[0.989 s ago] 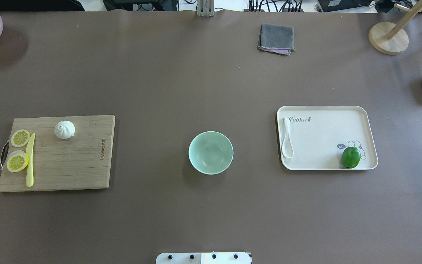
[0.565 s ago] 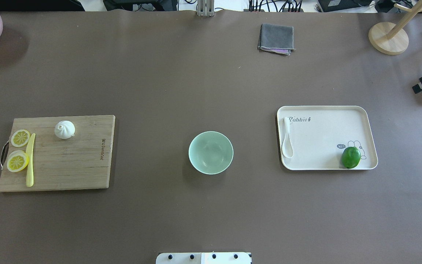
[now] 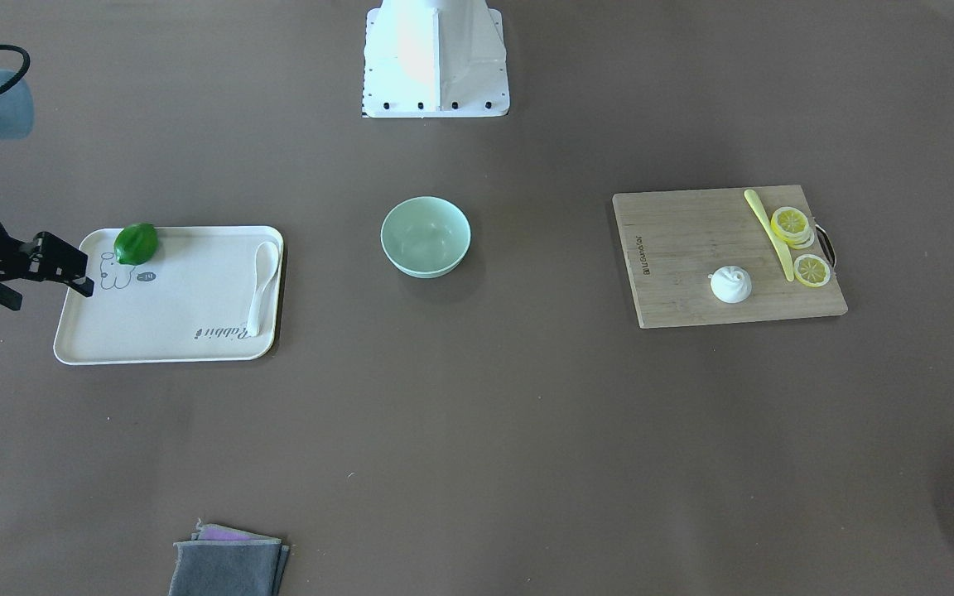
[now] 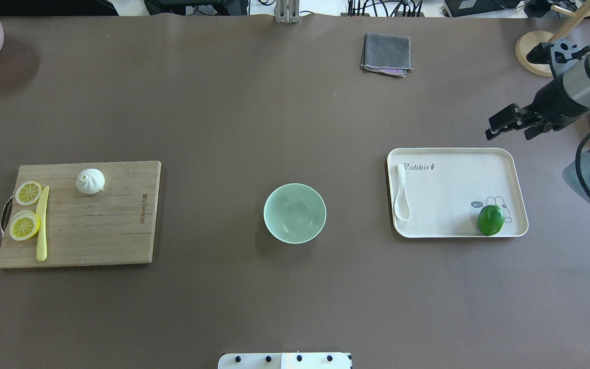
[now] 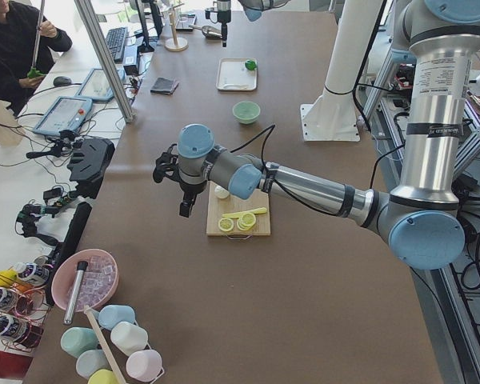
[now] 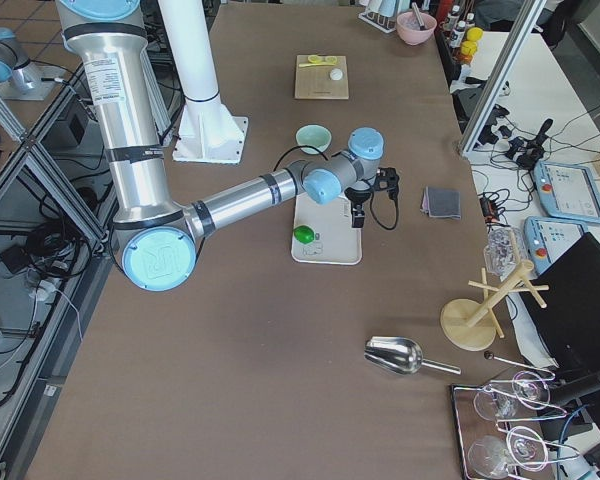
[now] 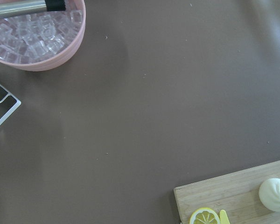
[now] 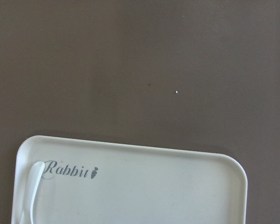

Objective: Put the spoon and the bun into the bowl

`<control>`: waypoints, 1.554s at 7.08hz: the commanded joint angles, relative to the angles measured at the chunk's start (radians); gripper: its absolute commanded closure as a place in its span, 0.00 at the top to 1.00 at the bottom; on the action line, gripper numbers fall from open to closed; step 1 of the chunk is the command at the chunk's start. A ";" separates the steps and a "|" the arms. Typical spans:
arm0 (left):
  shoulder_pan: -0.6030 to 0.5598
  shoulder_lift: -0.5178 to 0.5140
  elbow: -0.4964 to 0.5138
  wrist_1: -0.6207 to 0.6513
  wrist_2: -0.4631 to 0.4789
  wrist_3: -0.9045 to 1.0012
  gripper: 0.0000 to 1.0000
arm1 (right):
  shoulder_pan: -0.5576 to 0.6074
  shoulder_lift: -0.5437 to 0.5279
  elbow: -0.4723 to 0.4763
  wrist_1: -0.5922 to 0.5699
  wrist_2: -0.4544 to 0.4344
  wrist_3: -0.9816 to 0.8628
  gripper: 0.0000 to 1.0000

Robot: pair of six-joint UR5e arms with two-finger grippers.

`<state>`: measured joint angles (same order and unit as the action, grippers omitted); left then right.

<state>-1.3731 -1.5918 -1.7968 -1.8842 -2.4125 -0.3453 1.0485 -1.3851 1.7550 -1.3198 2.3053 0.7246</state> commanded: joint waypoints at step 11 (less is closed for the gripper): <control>0.304 0.039 0.011 -0.216 0.155 -0.219 0.98 | -0.341 0.201 -0.169 0.045 -0.262 0.395 0.65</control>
<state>-1.0693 -1.5524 -1.7861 -2.0995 -2.2581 -0.5646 0.7088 -1.2026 1.6040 -1.2754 2.0436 1.0970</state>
